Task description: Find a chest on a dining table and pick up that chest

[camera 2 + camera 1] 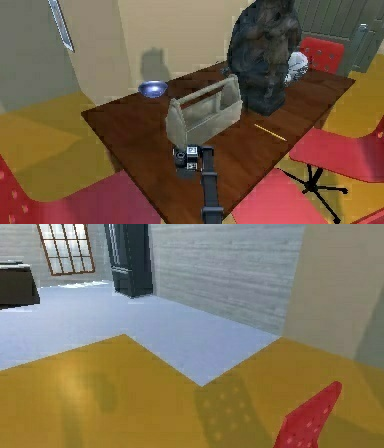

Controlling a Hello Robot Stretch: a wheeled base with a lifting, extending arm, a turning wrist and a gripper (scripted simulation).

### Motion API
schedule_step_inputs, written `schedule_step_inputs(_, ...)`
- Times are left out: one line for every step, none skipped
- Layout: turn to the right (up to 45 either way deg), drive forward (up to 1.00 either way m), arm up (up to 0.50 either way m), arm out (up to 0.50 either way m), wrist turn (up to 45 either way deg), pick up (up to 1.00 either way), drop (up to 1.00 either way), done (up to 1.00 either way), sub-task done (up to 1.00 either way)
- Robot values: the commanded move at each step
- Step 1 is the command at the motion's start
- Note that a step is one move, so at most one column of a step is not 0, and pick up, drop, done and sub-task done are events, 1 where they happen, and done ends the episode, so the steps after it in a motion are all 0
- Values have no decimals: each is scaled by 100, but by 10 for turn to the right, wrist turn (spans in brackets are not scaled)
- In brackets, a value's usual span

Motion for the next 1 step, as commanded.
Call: schedule_step_inputs(0,0,10,0,0,0,0,0,0)
